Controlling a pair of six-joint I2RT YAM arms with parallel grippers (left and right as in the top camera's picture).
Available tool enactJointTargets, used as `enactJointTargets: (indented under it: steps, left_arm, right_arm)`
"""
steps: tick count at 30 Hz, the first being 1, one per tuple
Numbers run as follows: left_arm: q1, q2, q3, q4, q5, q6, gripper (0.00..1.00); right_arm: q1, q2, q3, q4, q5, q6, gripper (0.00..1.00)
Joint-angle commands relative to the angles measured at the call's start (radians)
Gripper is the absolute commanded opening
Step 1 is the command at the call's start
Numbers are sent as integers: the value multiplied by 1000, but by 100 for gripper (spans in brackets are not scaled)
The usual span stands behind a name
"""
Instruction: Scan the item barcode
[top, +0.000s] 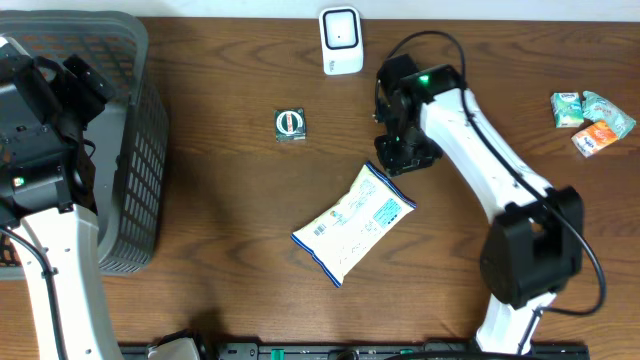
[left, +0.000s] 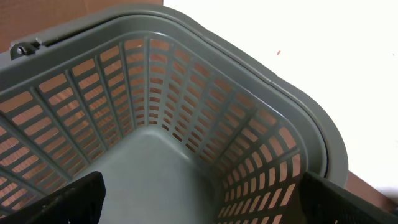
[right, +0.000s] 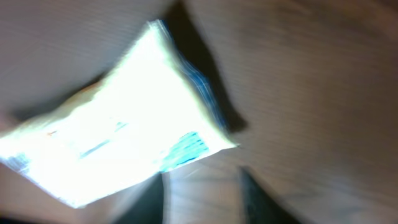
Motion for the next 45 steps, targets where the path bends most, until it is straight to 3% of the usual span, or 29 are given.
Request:
enactJointTargets:
  steps: [1, 2, 3, 12, 24, 30, 35, 42, 45]
  left_arm:
    - [5, 2, 16, 0, -3, 10, 98]
    - [5, 2, 16, 0, -2, 10, 98]
    - [5, 2, 16, 0, -3, 10, 98]
    - [5, 2, 16, 0, -3, 10, 98]
    - [5, 2, 16, 0, -3, 10, 98]
    - [5, 2, 16, 0, -3, 10, 98]
    - [5, 2, 16, 0, -3, 10, 98]
    - [5, 2, 16, 0, -3, 10, 98]
    - [5, 2, 16, 0, -2, 10, 98]
  right_arm:
    - [34, -15, 1, -27, -188, -41, 11]
    - [58, -8, -5, -40, -193, -41, 2]
    - [72, -5, -10, -43, -193, -45, 1]
    - [307, 13, -65, 54, -193, -152, 1]
    - [551, 33, -142, 154, -190, -151, 1]
    - [576, 34, -265, 264, -183, -142, 1]
    - [557, 34, -323, 347, -37, 8, 3]
    - [499, 34, -400, 407, -25, 22, 4]
    - [459, 34, -402, 427, 63, 101, 3]
